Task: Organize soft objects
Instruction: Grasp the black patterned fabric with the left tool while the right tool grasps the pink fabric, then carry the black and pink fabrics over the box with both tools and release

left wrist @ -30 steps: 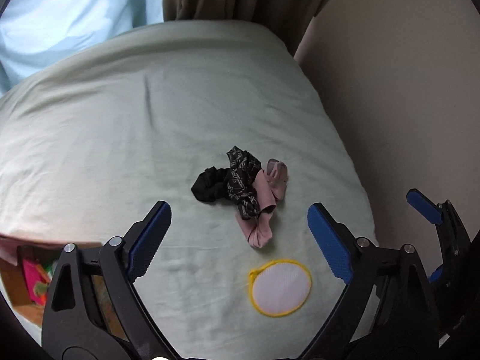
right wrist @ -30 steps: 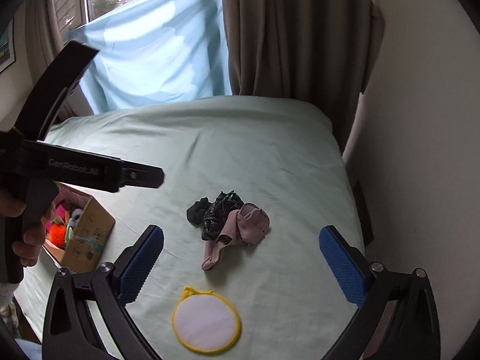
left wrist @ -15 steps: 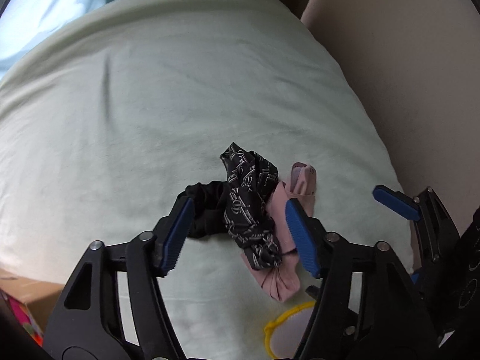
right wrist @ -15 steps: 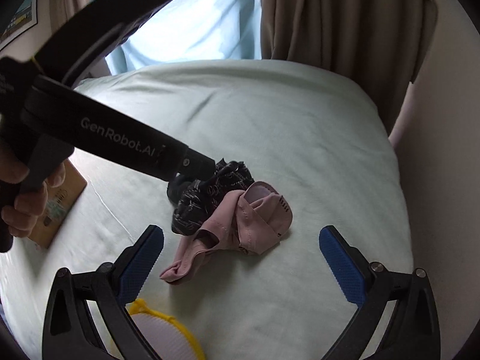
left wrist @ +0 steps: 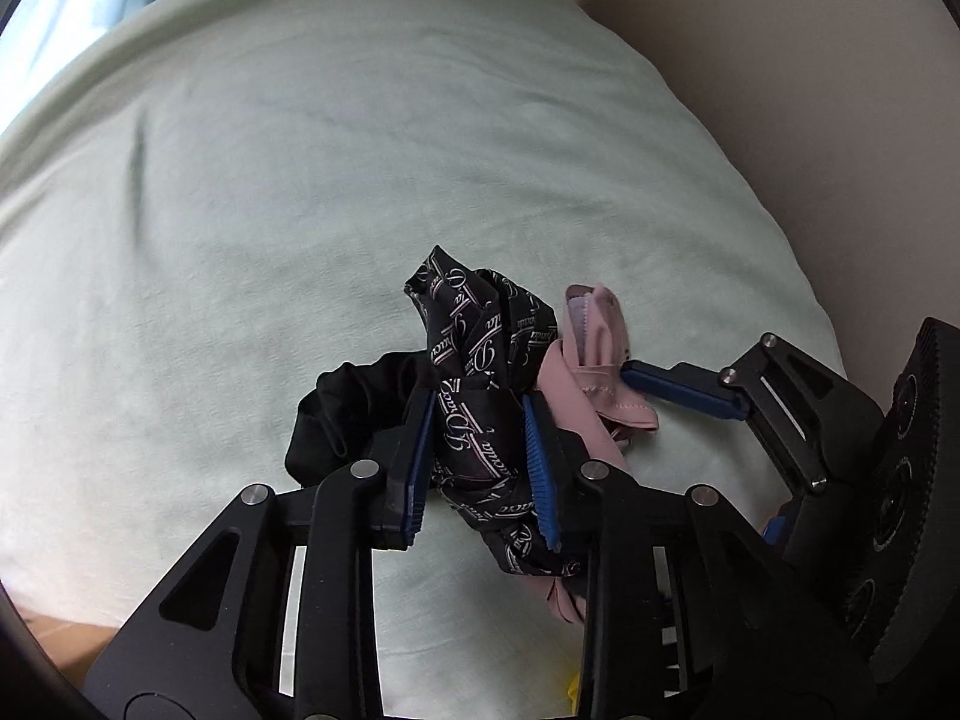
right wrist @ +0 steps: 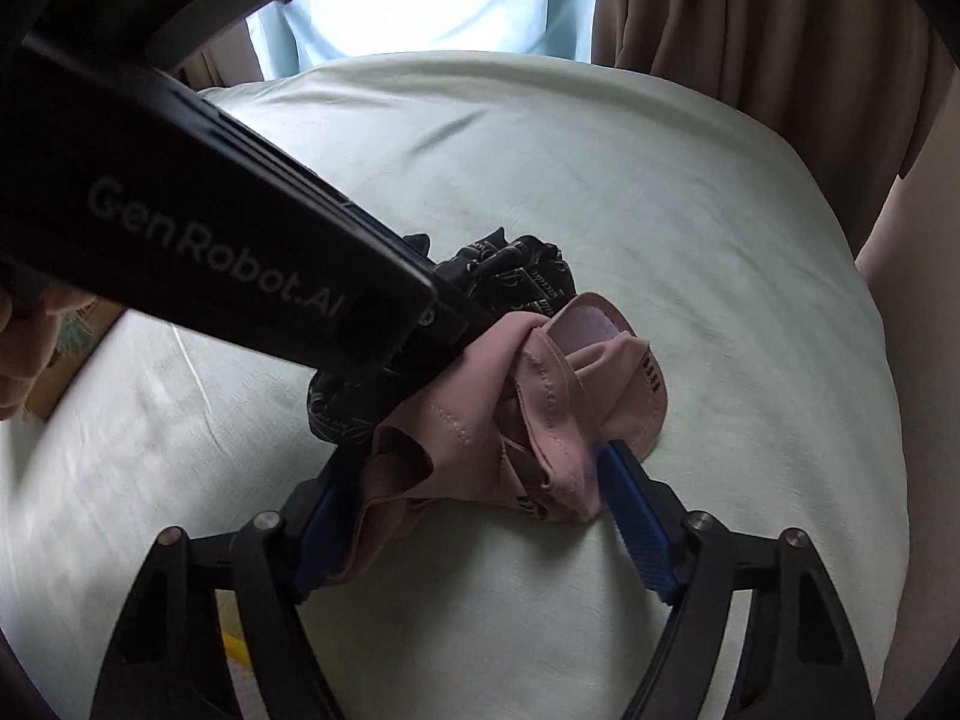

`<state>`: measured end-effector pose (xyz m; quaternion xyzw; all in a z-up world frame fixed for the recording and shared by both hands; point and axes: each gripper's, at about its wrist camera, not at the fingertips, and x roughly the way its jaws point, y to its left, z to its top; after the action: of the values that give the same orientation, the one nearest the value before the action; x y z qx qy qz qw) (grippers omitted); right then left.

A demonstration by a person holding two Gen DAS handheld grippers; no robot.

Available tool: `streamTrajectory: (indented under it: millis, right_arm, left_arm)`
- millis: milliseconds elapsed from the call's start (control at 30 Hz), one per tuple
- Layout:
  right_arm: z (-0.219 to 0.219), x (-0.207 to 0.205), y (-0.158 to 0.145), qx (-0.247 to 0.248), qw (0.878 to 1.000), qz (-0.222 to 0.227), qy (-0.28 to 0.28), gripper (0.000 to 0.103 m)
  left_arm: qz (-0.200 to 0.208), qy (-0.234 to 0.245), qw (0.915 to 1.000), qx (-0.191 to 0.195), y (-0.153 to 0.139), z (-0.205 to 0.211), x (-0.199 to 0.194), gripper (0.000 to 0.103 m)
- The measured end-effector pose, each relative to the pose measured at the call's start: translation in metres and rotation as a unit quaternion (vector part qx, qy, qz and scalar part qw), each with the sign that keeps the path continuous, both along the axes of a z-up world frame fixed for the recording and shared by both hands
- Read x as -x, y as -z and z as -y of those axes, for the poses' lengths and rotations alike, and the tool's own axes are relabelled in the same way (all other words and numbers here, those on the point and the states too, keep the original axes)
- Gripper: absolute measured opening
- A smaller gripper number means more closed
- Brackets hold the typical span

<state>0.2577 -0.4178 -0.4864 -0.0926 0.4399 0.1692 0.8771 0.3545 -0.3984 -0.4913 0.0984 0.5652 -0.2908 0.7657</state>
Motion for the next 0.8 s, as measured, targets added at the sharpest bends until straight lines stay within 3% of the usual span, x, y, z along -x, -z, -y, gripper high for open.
streamTrajectory:
  millis: [233, 367, 800]
  right_arm:
    - [0.008, 0.001, -0.005, -0.007, 1.0, -0.004, 0.025, 0.031]
    - [0.011, 0.004, -0.011, -0.011, 0.999, -0.006, 0.033, 0.021]
    - [0.012, 0.009, -0.042, -0.029, 0.998, 0.006, 0.059, 0.016]
  left_arm:
    - [0.008, 0.004, 0.9999, 0.012, -0.005, -0.004, 0.003, 0.021]
    - [0.007, -0.003, 0.9997, 0.024, -0.011, -0.008, 0.002, 0.021]
    - [0.023, -0.014, 0.9983, 0.051, -0.049, -0.034, 0.009, 0.021]
